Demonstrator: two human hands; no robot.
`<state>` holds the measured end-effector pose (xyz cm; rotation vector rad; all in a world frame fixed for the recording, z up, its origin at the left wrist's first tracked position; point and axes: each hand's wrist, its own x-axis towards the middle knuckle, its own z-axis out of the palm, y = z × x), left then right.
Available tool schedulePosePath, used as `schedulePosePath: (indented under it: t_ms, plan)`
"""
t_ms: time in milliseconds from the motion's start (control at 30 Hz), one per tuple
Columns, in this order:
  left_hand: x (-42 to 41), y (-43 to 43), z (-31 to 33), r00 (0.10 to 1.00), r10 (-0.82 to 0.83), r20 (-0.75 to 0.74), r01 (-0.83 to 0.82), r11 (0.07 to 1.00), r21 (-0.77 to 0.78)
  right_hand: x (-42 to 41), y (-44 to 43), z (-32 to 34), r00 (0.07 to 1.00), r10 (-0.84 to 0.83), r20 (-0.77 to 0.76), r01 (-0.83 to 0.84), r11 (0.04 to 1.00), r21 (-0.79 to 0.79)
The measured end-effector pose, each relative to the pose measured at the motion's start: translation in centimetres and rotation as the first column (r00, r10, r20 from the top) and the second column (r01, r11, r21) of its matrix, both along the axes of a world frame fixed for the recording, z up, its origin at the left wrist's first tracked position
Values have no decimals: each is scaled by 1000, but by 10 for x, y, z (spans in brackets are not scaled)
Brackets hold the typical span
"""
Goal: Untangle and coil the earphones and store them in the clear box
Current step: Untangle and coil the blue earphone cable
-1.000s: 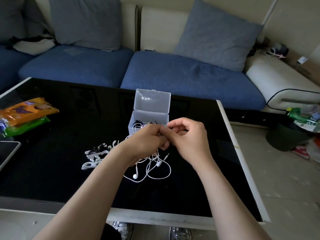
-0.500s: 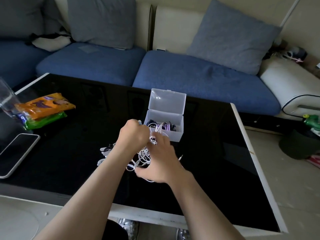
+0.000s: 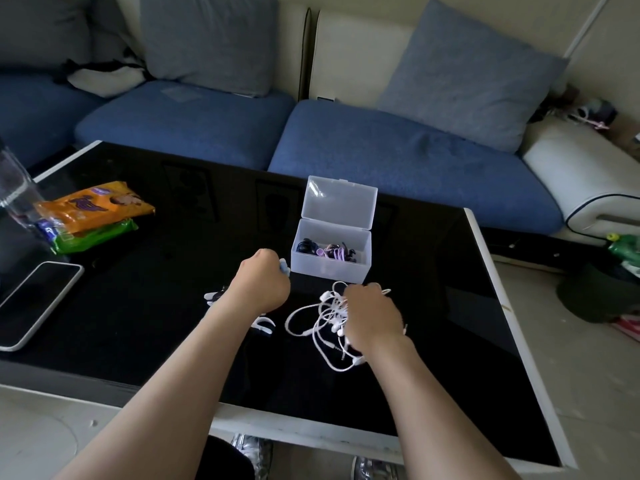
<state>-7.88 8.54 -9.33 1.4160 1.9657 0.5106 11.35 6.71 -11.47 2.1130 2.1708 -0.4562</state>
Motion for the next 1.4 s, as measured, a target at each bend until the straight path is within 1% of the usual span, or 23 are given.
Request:
schedulePosePath:
  t_ms: [100,133,200,300,367,533,567,633,667,733,800,900,1000,1067,1233,1333,1400]
  plan:
    - [4,0,1,998,-70,-8,70,997,-16,14,2,6,983,-169,67,165,984,70]
    - [5,-1,1,996,-93,-6,93,996,-17,18,2,7,974,-212,74,207,976,71]
    - [8,0,2,992,-122,16,122,992,-21,23,3,9,962,-265,61,264,964,23]
    - [10,-1,3,988,-144,48,145,989,-22,21,0,14,966,-248,67,254,962,-100]
    - [10,-1,2,988,-145,44,146,989,-21,15,-3,19,971,-212,111,223,969,-103]
    - [5,-5,0,990,-140,-5,140,990,-21,-9,-2,35,957,-208,201,197,978,74]
    - [2,-5,-1,992,-127,-16,127,992,-16,-16,-2,38,960,-201,196,181,977,116]
    - [-3,-5,-3,997,-78,-30,78,997,12,-28,-1,39,985,-129,111,107,977,187]
    - [-7,-6,-4,998,-44,-43,46,998,31,-36,0,34,998,-51,33,45,983,176]
    - [-13,-7,-4,997,12,-82,-7,997,70,-51,-1,21,984,64,-165,-53,996,73]
    - [-19,-9,-2,991,49,-127,-37,995,97,-66,-3,6,950,99,-295,-104,995,-3]
    - [-24,-13,1,979,88,-182,-70,993,100,-81,-2,-10,908,186,-375,-201,980,0]
    - [-28,-15,2,967,107,-233,-94,993,67,-94,1,-22,861,266,-433,-270,961,55]
    - [-31,-16,2,958,125,-258,-110,991,71,-102,2,-28,836,306,-456,-296,950,96]
    - [-43,-17,2,931,214,-295,-201,977,76,-125,5,-35,847,379,-373,-386,921,59]
    - [-52,-19,2,923,214,-321,-214,976,35,-139,6,-41,863,461,-208,-463,885,39]
    - [-58,-20,0,920,208,-333,-216,976,14,-144,7,-44,876,466,-122,-466,884,32]
